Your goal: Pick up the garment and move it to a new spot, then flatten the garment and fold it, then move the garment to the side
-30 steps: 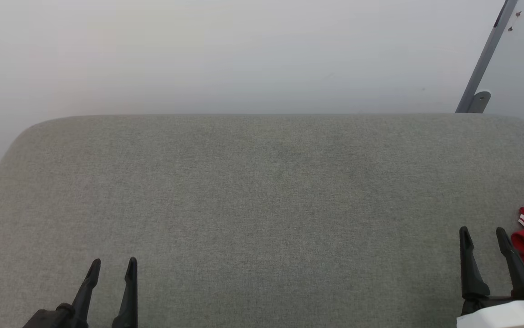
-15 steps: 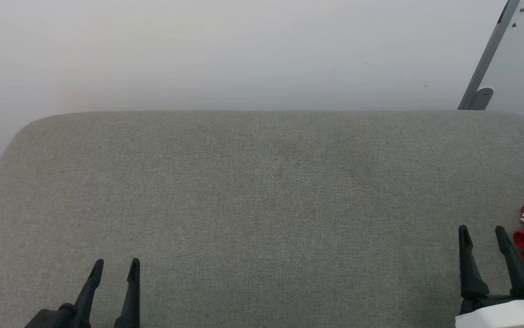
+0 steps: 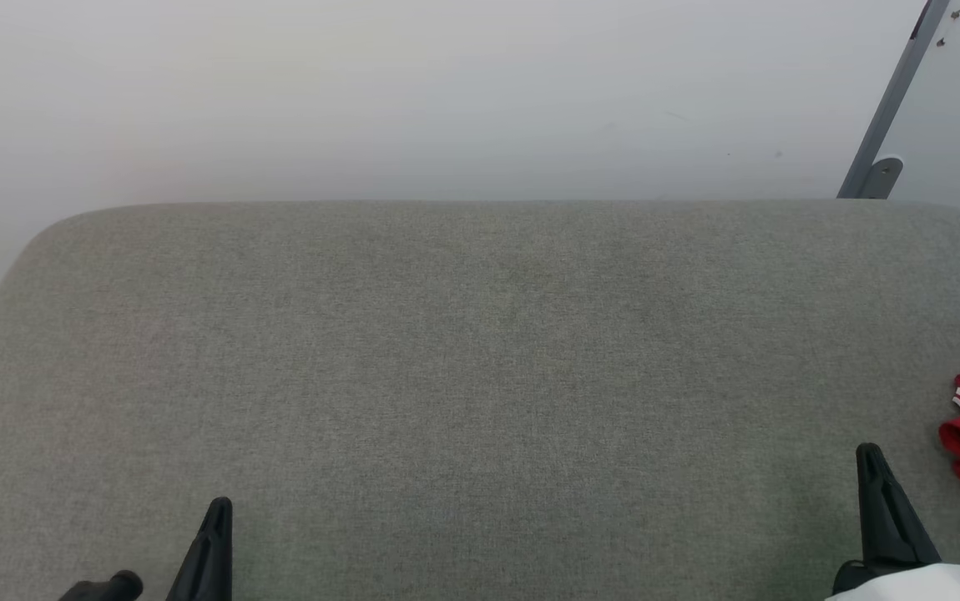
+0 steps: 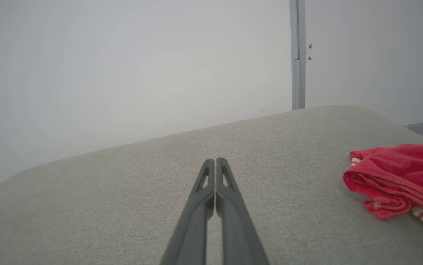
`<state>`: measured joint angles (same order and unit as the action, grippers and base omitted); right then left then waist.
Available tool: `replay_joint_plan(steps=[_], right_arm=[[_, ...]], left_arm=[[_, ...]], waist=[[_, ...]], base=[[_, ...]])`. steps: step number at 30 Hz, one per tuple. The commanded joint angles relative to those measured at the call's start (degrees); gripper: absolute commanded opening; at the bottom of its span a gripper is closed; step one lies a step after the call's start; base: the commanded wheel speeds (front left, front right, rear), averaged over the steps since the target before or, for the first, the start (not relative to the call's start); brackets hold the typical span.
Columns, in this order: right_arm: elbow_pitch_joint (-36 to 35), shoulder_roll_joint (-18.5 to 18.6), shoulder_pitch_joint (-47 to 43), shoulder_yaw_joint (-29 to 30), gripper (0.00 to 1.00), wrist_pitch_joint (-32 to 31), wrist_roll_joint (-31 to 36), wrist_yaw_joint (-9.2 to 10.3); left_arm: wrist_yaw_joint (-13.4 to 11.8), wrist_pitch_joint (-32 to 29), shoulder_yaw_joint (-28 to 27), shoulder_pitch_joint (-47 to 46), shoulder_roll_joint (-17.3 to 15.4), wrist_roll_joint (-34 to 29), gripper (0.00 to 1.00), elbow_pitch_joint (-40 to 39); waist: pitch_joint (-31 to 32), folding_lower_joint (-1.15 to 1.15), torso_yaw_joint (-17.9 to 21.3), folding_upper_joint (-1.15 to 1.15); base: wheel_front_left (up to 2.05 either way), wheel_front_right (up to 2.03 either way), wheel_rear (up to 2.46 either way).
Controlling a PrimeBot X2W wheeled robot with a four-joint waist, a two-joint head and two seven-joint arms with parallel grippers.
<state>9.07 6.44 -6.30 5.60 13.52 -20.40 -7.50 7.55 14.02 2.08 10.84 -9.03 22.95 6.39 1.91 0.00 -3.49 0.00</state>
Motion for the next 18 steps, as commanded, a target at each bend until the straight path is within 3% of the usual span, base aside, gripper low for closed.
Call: replay_joint_plan(steps=[1, 18], right_arm=[[-0.67, 0.12, 1.66, 0.20, 0.00, -0.74, -2.95, 0.00], [0.48, -0.69, 4.20, 0.33, 0.00, -5.08, -18.61, 0.00]], left_arm=[[-0.08, -0.58, -0.47, -1.56, -0.28, 3.11, 0.00, -0.58], [-0.04, -4.54, -1.61, -5.31, 0.59, 18.79, 0.00, 1.57]], waist=[[-0.03, 0.00, 0.06, 0.00], [-0.32, 0.00, 0.55, 0.00]], base=[[0.00, 0.00, 0.00], [0.00, 0.00, 0.00]])
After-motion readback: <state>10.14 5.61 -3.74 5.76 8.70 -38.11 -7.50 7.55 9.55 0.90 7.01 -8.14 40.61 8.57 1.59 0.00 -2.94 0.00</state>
